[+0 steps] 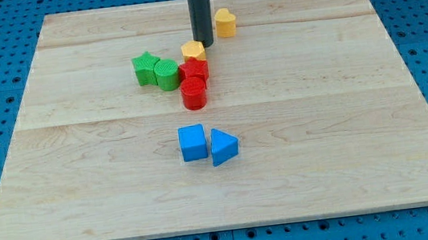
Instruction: Push red circle below green circle
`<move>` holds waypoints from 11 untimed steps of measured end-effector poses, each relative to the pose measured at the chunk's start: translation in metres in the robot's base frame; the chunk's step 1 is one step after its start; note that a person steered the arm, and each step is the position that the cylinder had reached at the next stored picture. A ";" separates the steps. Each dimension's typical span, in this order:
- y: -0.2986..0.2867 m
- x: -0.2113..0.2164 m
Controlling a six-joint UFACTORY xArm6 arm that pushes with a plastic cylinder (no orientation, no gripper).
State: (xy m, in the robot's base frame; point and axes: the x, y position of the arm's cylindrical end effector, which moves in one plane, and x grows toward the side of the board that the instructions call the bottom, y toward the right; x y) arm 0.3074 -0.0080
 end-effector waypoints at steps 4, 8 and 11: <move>0.023 0.013; 0.066 0.130; -0.024 0.135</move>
